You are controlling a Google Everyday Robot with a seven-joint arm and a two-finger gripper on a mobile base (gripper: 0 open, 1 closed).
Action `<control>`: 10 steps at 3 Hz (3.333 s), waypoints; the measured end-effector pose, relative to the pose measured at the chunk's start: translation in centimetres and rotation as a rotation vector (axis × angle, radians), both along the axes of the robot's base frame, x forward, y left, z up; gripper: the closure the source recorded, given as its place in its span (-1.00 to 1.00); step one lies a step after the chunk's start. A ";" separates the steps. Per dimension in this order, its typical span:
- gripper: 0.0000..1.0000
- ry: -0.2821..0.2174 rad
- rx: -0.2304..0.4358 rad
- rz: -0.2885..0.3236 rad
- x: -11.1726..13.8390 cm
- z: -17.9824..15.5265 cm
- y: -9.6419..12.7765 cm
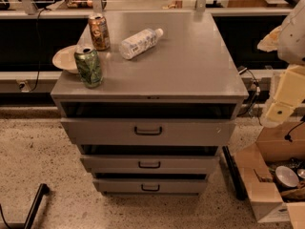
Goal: Open middle drawer
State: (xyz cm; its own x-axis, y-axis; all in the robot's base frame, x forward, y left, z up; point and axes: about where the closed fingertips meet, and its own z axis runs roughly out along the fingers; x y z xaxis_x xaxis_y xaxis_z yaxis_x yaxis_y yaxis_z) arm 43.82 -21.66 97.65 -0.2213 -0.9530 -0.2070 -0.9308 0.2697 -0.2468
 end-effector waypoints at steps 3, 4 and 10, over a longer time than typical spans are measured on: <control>-1.00 -0.077 0.064 0.130 -2.2 -6.1 2.3; -1.00 -0.092 0.055 0.173 -3.0 -10.5 2.5; -1.00 -0.062 0.143 0.137 -5.4 -30.2 6.3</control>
Offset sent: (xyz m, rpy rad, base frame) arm 0.0131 0.0211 -0.1290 0.1754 -0.1018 0.1462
